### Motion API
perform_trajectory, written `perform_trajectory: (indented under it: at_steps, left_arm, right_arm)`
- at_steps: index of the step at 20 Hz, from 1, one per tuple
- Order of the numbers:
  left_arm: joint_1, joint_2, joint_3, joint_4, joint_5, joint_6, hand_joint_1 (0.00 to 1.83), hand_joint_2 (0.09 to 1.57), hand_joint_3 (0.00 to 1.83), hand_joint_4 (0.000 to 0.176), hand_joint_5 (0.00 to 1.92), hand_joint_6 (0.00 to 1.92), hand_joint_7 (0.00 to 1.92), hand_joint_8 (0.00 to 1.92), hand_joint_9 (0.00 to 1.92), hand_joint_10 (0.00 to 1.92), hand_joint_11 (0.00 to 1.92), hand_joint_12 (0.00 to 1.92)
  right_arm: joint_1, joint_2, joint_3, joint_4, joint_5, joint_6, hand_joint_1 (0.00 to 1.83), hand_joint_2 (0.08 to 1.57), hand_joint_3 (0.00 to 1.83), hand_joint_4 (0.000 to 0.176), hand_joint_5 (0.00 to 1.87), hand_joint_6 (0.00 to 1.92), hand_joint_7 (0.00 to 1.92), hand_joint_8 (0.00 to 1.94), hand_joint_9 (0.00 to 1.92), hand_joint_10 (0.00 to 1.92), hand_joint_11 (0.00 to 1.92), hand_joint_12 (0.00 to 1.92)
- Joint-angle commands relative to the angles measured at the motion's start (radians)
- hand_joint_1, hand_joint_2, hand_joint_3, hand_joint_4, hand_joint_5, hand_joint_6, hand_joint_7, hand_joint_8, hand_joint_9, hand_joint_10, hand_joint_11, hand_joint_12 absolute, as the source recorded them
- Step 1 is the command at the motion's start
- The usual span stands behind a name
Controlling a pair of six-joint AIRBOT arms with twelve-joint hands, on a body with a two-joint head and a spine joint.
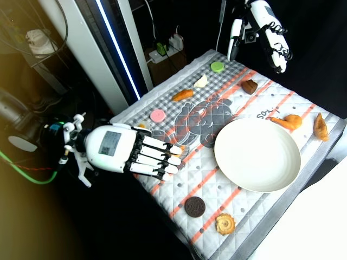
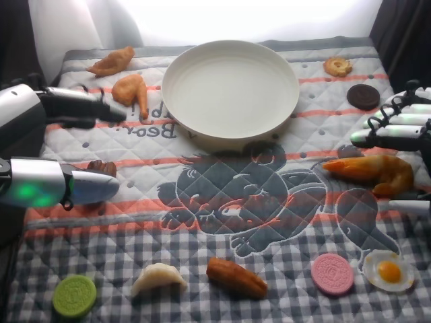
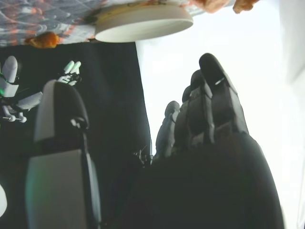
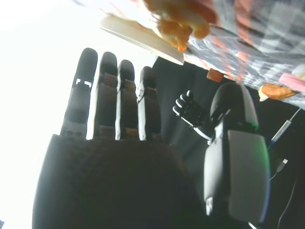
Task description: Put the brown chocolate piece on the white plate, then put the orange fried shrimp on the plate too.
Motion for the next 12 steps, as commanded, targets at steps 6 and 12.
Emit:
perform_trajectory:
  at_steps: [6, 12]
  left_arm:
    - [-0.025, -0.028, 0.054, -0.013, -0.024, -0.006, 0.81, 0.84, 0.00, 0.110, 0.58, 0.00, 0.46, 0.00, 0.54, 0.00, 0.10, 1.13]
    - [-0.043, -0.059, 0.031, -0.196, 0.006, 0.368, 0.94, 0.80, 0.00, 0.109, 0.51, 0.00, 0.51, 0.01, 0.62, 0.04, 0.14, 1.33]
  right_arm:
    - [-0.005, -0.002, 0.010, 0.019, 0.117, 0.002, 0.82, 1.17, 0.01, 0.061, 0.49, 0.00, 0.48, 0.00, 0.39, 0.00, 0.07, 0.63]
    - [-0.004, -0.002, 0.006, 0.018, 0.118, 0.002, 0.79, 1.17, 0.00, 0.037, 0.49, 0.00, 0.48, 0.00, 0.40, 0.00, 0.08, 0.63]
